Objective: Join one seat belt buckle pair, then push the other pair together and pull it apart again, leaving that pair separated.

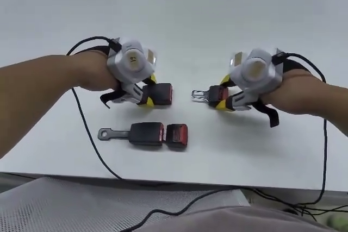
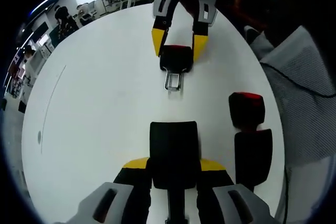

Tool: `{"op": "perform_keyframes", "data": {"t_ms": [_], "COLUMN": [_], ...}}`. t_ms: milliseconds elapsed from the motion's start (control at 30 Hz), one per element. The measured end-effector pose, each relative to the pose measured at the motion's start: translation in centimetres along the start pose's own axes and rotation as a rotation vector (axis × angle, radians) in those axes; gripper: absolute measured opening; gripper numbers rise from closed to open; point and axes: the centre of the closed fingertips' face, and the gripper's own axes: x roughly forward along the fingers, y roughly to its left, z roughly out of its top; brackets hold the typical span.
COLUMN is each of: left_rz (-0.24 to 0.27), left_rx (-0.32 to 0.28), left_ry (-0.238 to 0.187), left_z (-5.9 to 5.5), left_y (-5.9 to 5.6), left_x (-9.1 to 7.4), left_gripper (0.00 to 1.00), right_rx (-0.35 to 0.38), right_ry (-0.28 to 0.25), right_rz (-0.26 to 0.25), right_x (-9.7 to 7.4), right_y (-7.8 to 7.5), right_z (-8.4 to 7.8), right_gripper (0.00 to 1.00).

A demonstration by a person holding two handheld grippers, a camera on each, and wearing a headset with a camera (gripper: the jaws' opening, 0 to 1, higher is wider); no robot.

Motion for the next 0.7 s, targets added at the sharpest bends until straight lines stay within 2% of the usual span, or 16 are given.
{"op": "perform_keyframes", "data": {"t_ms": [333,700], "left_rz": [-0.004,-0.006], "left_rx": [-0.001,0.0], "left_ry": [0.016,0.025], "left_z": [0.0,-0.1], "left_y": [0.1,0.1], "left_x": [0.1,0.3], "left_gripper": [0.33,0.33], "right_rx": [-0.014,-0.017], "right_ry": [-0.004,0.005], "right_rz": [0.022,0.023], "right_x": [1.6,2.6], "right_y": [0.7,0.2], "right_z": [2.3,3.2], "right_gripper": [0.32,0.32]}}
